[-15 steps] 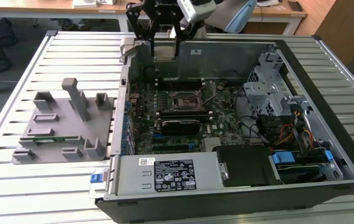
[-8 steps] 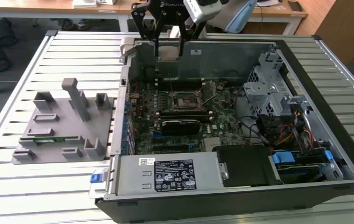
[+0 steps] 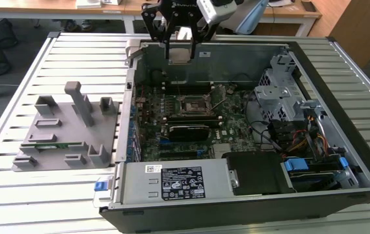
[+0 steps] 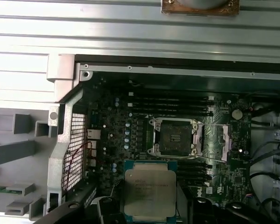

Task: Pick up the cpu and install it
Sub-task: 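Pick up the cpu and move it towards the insertion slot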

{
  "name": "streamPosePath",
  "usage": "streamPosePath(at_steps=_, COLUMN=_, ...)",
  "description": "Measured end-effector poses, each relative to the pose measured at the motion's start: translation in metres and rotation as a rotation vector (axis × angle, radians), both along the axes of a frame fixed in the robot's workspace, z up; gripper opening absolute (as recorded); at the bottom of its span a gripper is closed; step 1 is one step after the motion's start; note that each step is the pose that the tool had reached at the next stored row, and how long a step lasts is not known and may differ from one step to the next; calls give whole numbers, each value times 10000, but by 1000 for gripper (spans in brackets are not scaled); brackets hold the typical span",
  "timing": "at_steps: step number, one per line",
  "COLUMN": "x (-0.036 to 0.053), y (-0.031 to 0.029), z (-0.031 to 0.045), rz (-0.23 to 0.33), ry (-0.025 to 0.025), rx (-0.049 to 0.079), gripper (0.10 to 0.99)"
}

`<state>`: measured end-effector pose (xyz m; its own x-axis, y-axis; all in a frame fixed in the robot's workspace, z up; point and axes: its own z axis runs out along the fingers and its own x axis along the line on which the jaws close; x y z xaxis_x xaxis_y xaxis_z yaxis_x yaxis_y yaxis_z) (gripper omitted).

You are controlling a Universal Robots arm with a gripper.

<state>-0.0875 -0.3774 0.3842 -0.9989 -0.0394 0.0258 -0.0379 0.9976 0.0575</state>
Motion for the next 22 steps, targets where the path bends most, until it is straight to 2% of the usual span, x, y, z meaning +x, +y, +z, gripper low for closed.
streamPosePath(at_steps=10, x=56, y=2, z=-5, rz=-1, ry=0, rx=2, gripper=533)
streamPosePath(at_steps=15, x=103, y=30, z=-11, rz=-1, ry=0, rx=2, gripper=533)
streamPosePath(at_steps=18, x=152, y=38, z=-15, rz=-1, ry=-1, rx=2, gripper=533)
streamPosePath(at_steps=22, x=263, y=40, z=-19, rz=0, ry=0, rx=2, gripper=533)
